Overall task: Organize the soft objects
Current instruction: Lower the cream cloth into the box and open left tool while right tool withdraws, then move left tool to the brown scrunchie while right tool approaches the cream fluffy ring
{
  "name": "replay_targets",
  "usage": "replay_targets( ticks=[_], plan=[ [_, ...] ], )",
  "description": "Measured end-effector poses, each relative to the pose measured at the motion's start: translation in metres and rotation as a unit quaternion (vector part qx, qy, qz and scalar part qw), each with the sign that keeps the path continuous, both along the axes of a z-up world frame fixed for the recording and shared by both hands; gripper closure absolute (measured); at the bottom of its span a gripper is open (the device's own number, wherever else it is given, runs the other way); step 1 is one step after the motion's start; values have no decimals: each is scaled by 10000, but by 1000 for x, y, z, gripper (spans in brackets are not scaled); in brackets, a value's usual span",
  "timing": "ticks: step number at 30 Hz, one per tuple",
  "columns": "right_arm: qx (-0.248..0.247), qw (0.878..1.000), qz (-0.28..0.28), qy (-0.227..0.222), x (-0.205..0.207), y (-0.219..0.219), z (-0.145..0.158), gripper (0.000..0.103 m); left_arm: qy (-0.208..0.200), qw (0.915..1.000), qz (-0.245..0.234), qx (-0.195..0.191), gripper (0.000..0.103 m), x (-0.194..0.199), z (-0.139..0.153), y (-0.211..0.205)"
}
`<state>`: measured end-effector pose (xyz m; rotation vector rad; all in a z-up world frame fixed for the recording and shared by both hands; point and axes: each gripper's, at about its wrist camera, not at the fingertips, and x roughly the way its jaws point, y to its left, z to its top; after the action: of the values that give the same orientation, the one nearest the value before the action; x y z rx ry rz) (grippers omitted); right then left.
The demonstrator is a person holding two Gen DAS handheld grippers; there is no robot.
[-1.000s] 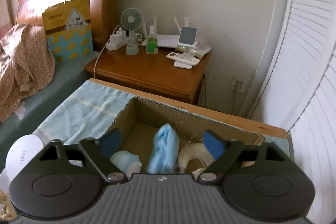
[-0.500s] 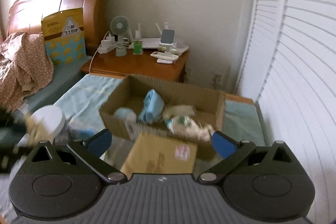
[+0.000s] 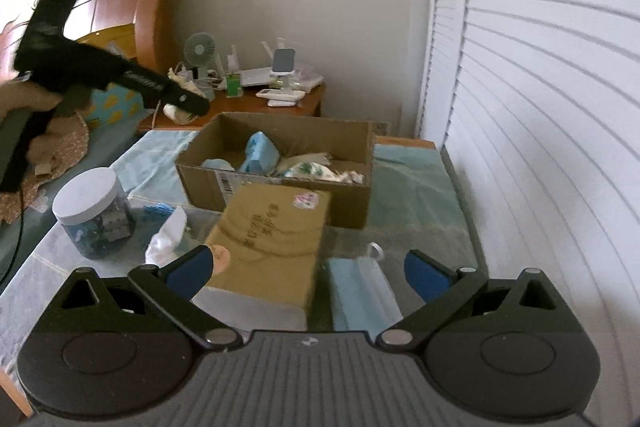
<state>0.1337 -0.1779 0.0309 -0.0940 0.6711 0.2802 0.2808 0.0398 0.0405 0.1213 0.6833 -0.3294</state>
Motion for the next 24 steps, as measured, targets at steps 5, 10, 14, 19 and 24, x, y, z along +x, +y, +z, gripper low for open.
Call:
replay_targets(
  ticks=[5,10,14,19,24],
  plan=[
    [86,9999,-107,-4,-3,-10,0,0,-12,9998,169,97,46,22,-5,-3],
    [81,9999,-125,42,-4,-10,-4,0,-231,9985,488,122,16,19,0,2],
    [56,9999,-137,62,-6,-11,-5,0,-235,9987,453,92,13,1,7,6],
    [69,9999,-108,84,-12,-10,-5,0,-315,9988,363,127,10,-32,11,5],
    [-34,9999,-47,85,-21,-7,-8,0,-396,9988,246,137,9,-72,8,2]
  ],
)
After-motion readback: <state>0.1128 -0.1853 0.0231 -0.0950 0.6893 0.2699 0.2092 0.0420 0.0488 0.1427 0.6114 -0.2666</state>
